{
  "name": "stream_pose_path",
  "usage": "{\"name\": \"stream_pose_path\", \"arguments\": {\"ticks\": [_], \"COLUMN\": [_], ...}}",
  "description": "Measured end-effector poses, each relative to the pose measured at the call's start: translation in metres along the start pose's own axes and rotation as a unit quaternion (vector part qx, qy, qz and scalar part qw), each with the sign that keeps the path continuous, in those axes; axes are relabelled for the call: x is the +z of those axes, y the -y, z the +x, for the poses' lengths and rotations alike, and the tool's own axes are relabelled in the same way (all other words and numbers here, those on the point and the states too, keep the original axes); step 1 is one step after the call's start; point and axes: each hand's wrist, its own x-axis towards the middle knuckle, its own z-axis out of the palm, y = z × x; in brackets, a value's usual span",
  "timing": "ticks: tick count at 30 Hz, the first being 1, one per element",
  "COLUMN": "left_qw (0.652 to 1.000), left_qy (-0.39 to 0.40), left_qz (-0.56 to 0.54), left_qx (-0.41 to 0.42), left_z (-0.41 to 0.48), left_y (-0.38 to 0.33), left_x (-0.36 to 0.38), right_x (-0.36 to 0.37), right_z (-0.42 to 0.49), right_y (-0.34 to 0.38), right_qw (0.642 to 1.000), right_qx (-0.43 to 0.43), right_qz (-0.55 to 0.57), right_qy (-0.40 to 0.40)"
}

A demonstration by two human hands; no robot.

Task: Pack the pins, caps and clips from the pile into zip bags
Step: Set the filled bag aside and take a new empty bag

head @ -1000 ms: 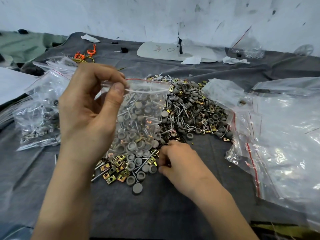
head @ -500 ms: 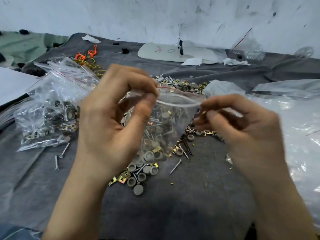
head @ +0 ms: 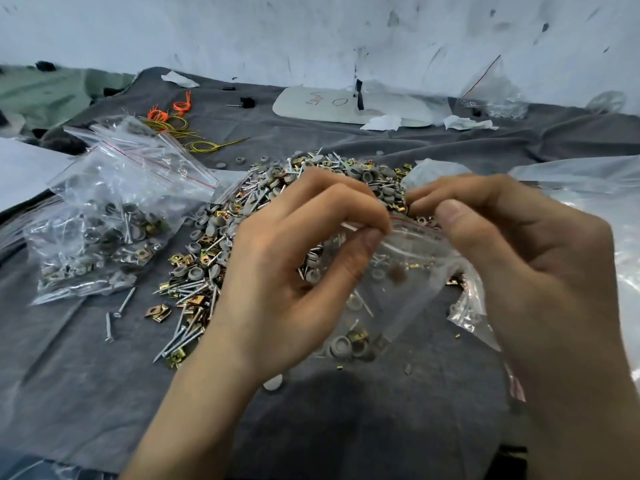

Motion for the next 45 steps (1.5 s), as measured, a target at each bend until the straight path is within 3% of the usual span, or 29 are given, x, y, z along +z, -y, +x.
{"name": "stream_pose_path", "arguments": {"ticks": [3,5,7,10,12,16,26,30,32,36,39,41,45], "left_qw": [1.0,0.999,0.998,0.994,0.992,0.99,0.985,0.986,0.987,0.993,0.998,0.998,0.998], "left_qy": [-0.015,-0.033,-0.059,-0.105,-0.126,-0.139,-0.16,-0.158,-0.149,-0.111,-0.046,-0.016,0.008], "left_qz": [-0.006,-0.005,0.001,0.008,0.022,0.037,0.056,0.048,0.043,0.017,-0.001,-0.019,-0.031], "left_qx": [-0.004,-0.015,-0.025,-0.02,-0.013,-0.01,-0.022,-0.028,-0.033,-0.035,-0.037,-0.053,-0.054], "left_z": [-0.001,-0.001,-0.001,0.0,0.0,-0.001,-0.004,-0.004,-0.004,-0.002,-0.002,-0.002,-0.001], "left_y": [0.002,0.005,0.009,0.015,0.018,0.024,0.031,0.03,0.029,0.022,0.018,0.017,0.012], "left_x": [-0.001,-0.002,-0.006,-0.014,-0.019,-0.026,-0.039,-0.038,-0.037,-0.035,-0.03,-0.026,-0.021], "right_x": [-0.002,-0.001,0.006,0.027,0.042,0.054,0.063,0.063,0.059,0.036,0.015,0.01,0.011], "right_z": [0.002,0.002,0.001,-0.006,-0.014,-0.019,-0.022,-0.021,-0.017,-0.006,-0.001,-0.001,-0.001], "right_y": [-0.008,-0.023,-0.043,-0.063,-0.072,-0.078,-0.073,-0.077,-0.075,-0.056,-0.029,-0.014,-0.006], "right_qw": [0.997,0.991,0.984,0.942,0.915,0.885,0.888,0.898,0.919,0.98,0.995,0.996,0.997], "right_qx": [0.031,0.099,0.177,0.26,0.251,0.198,0.135,0.092,0.105,0.15,0.07,0.003,-0.03], "right_qz": [0.026,0.037,-0.016,-0.134,-0.208,-0.322,-0.333,-0.333,-0.299,-0.127,-0.007,0.012,0.031], "right_qy": [-0.06,-0.081,-0.019,0.163,0.237,0.271,0.287,0.272,0.233,0.033,-0.075,-0.086,-0.067]}}
